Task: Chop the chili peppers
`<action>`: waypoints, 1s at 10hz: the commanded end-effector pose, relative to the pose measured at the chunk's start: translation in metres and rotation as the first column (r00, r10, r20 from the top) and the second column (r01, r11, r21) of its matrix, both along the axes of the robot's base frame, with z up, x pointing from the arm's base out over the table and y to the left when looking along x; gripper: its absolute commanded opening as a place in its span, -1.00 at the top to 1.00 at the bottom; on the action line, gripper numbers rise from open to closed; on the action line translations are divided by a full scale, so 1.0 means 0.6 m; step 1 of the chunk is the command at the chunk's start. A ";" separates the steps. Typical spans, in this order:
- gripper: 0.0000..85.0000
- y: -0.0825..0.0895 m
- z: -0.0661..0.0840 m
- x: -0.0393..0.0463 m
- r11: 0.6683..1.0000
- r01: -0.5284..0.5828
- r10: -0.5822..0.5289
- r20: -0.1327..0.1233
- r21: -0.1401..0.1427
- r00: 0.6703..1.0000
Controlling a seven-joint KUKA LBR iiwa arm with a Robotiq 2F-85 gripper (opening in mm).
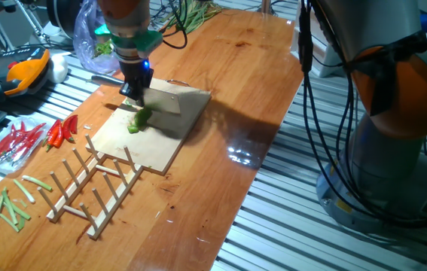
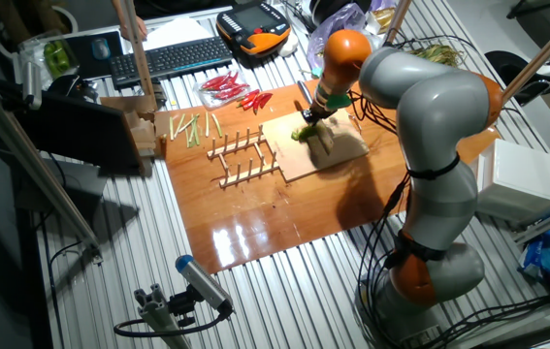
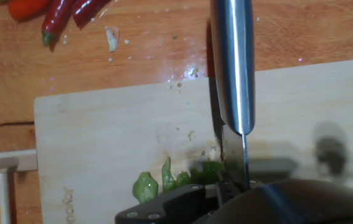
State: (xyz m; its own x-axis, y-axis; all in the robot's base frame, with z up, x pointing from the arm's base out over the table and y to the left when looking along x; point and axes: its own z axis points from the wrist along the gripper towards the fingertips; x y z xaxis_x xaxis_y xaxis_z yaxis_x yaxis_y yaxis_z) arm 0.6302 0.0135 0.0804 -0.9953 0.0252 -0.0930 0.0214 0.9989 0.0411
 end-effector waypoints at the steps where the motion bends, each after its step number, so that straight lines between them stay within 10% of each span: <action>1: 1.00 0.004 -0.002 0.003 1.000 0.009 -0.009 0.012 0.004 1.000; 10: 1.00 0.007 -0.032 0.035 1.000 0.012 -0.012 0.065 -0.003 0.998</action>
